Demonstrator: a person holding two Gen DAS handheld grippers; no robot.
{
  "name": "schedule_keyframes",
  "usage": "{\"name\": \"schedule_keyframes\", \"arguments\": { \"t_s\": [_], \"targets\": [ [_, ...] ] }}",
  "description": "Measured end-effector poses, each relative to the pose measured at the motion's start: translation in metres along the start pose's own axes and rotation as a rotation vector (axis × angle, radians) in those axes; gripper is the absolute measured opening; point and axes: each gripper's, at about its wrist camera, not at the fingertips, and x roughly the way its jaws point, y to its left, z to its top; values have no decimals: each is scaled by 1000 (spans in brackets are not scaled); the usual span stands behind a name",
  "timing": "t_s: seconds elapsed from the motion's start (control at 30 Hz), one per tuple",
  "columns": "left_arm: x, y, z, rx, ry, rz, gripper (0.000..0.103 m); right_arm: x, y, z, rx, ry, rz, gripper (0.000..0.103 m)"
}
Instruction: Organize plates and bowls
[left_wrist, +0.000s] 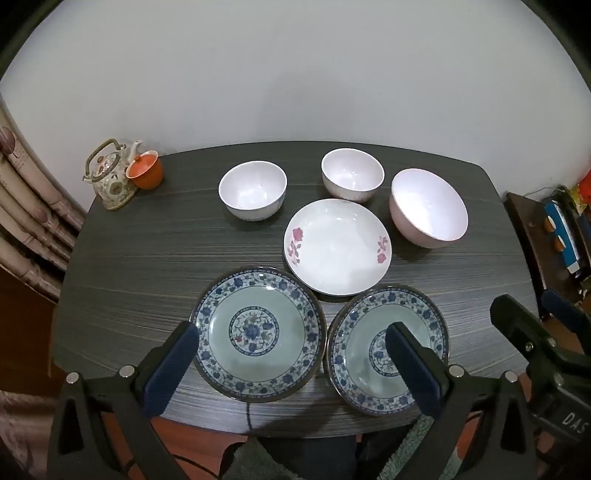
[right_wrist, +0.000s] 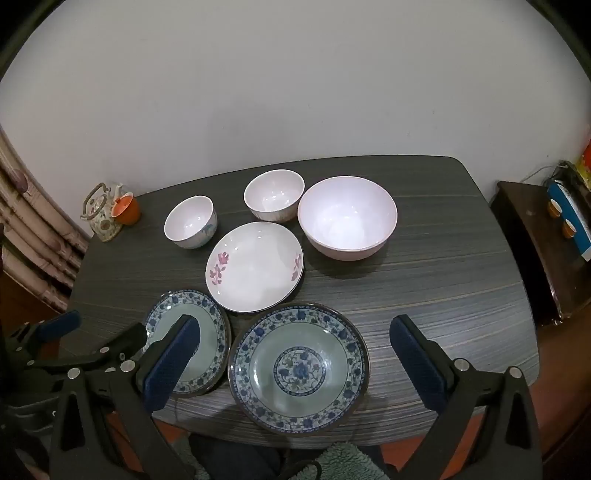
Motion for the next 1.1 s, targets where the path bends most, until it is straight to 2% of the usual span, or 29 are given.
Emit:
{"name": "schedule_keyframes", "arguments": {
  "t_s": [0.27, 0.5, 1.1],
  "targets": [
    [0, 3, 13, -14, 17, 3, 103, -2, 1, 1, -2, -4, 0, 102],
    [1, 2, 2, -27, 3, 0, 103, -1, 2, 0, -8, 0, 6, 102],
    [0, 3, -1, -32, 0, 5, 103, 1, 3, -3, -4, 1, 10, 102]
  ]
}}
